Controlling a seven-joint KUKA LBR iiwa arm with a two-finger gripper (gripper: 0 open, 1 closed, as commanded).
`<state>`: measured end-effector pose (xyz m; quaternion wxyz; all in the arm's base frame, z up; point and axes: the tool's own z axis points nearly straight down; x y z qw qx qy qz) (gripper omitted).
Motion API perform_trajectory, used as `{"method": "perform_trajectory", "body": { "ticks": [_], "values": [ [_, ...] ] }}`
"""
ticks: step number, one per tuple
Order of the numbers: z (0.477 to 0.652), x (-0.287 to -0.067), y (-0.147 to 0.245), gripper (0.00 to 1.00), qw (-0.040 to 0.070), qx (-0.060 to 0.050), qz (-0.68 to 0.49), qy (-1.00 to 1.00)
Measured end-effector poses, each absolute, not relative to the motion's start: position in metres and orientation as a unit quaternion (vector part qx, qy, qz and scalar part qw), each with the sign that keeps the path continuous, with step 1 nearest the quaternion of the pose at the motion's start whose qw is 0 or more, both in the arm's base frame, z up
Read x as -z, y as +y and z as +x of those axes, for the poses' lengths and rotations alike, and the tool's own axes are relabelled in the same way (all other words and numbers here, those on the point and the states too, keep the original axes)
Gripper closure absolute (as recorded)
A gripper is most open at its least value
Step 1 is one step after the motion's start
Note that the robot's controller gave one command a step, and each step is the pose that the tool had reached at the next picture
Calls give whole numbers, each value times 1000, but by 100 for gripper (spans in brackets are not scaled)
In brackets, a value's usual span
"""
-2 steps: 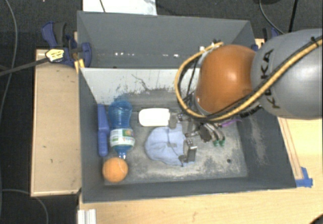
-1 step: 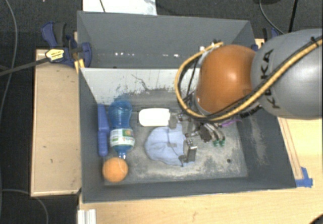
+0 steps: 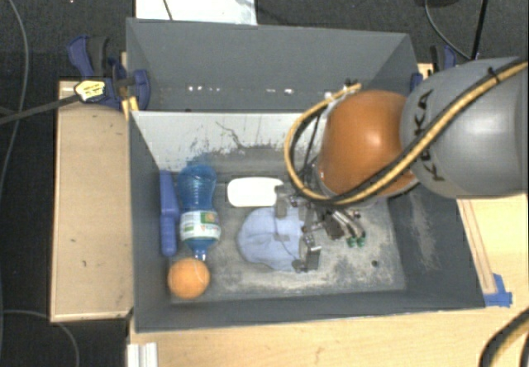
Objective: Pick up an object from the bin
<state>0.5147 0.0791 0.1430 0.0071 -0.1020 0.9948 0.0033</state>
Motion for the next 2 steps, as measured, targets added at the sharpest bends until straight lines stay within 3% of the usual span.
{"method": "perform_trajectory", "body": {
  "ticks": [1, 2],
  "values": [
    [515, -111, 67, 0, 4, -3, -100, 995],
    [517, -100, 66, 0, 5, -3, -156, 988]
  ]
}}
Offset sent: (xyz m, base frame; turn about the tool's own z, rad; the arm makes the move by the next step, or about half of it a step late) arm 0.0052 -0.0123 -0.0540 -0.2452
